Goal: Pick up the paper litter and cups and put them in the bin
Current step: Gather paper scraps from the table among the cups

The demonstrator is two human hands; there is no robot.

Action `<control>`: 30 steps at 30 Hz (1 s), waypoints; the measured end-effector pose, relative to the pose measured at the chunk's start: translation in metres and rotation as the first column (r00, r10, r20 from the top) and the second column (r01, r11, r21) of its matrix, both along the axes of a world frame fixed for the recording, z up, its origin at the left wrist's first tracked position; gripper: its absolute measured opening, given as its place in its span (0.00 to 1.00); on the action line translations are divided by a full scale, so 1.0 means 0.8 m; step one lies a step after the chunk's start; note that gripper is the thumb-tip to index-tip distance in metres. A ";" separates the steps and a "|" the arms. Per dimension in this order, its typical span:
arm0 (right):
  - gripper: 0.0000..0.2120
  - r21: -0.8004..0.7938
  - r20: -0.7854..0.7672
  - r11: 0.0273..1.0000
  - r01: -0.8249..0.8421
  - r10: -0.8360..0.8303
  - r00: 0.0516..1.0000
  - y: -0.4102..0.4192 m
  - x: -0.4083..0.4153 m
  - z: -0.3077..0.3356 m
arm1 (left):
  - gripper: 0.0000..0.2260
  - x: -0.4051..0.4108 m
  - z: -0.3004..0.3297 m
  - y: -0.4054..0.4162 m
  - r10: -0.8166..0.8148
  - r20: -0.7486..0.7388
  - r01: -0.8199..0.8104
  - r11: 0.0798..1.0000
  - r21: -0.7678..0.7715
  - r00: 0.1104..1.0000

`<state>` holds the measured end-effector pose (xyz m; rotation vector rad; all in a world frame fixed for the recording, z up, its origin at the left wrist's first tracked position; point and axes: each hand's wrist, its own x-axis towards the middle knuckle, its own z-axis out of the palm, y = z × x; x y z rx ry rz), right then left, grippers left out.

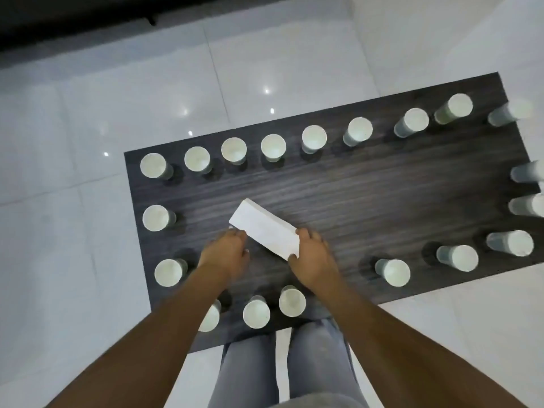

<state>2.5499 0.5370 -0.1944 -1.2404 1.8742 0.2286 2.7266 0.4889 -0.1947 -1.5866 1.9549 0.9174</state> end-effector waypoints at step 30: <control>0.39 -0.213 -0.243 0.972 0.094 -0.146 0.959 0.011 0.020 -0.114 | 0.14 0.006 -0.086 0.012 -0.090 -0.168 0.057 0.979 -0.195 0.982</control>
